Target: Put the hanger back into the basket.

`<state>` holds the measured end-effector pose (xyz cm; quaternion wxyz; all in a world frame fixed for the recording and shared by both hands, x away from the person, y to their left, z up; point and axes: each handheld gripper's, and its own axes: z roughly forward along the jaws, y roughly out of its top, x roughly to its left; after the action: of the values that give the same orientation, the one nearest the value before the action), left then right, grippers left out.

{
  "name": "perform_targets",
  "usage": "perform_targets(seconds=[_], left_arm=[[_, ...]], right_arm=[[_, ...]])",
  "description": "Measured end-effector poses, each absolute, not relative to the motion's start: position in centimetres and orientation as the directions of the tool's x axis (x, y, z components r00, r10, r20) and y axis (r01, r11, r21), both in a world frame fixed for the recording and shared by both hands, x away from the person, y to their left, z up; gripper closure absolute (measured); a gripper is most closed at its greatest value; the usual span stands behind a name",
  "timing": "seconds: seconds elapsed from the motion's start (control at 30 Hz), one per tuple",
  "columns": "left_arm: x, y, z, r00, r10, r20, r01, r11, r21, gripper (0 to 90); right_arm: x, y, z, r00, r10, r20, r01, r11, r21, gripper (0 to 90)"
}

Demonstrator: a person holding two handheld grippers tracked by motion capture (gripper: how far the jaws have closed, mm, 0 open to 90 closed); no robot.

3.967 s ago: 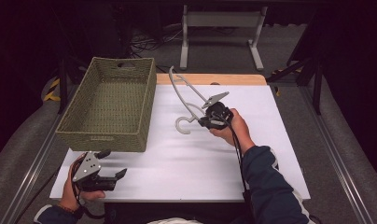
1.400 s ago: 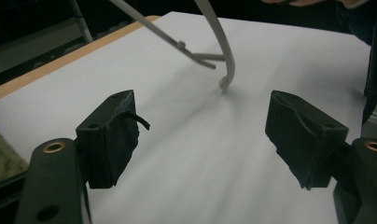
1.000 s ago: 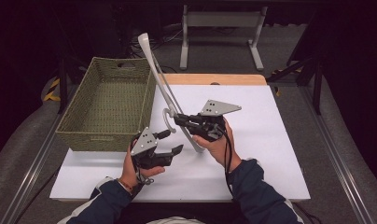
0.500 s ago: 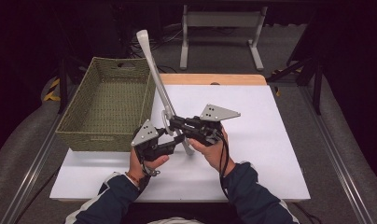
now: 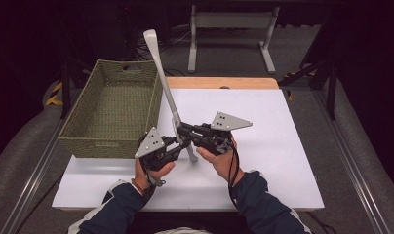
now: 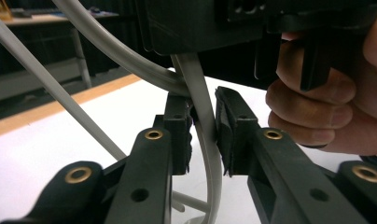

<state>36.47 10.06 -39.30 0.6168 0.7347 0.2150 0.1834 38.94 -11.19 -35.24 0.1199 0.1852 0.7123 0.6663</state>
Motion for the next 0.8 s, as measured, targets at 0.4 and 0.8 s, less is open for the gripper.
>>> perform_targets(seconds=[0.4, 0.8], left_arm=[[36.8, 10.2, -38.7, 0.853, 0.522, 0.005, 0.105, -0.181, 0.978, 81.3], [36.6, 9.2, -38.3, 0.864, 0.501, 0.045, 0.088, -0.238, 0.967, 81.5]], right_arm=[[38.4, -12.4, -35.2, -0.896, 0.439, 0.067, 0.082, 0.016, 0.997, 82.3], [37.7, -14.4, -35.0, -0.884, 0.466, 0.039, 0.07, 0.05, 0.996, 72.0]])
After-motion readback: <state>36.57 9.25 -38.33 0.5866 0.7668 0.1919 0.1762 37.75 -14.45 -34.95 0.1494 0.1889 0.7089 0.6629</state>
